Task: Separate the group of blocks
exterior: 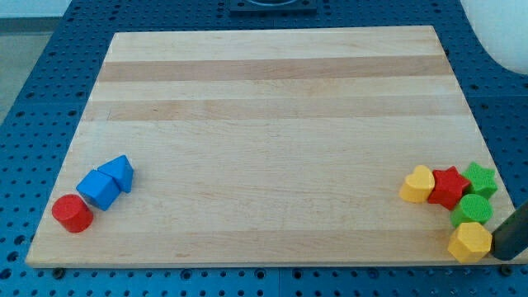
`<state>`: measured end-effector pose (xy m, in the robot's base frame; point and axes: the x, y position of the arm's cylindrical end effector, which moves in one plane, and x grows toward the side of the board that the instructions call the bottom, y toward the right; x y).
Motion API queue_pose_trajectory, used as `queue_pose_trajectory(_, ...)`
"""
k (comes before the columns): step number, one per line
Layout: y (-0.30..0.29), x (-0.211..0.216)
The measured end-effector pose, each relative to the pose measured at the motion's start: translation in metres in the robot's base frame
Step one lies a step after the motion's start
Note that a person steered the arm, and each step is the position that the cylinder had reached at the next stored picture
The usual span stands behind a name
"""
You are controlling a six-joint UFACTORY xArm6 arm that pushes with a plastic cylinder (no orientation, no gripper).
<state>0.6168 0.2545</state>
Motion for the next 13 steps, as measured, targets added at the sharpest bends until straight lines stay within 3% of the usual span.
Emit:
queue_pose_trajectory(1, -0.022, 0.0)
queue_pose_trajectory(3, -0.007, 0.001)
queue_pose_trajectory(4, -0.083, -0.022)
queue_pose_trajectory(5, -0.08, -0.023)
queue_pose_trajectory(6, -0.026, -0.025)
queue_pose_trajectory(7, -0.017, 0.001)
queue_pose_trajectory(9, -0.009, -0.001)
queue_pose_trajectory(10, 0.049, -0.024)
queue_pose_trajectory(12, 0.043, -0.047)
queue_pose_trajectory(13, 0.0, -0.054)
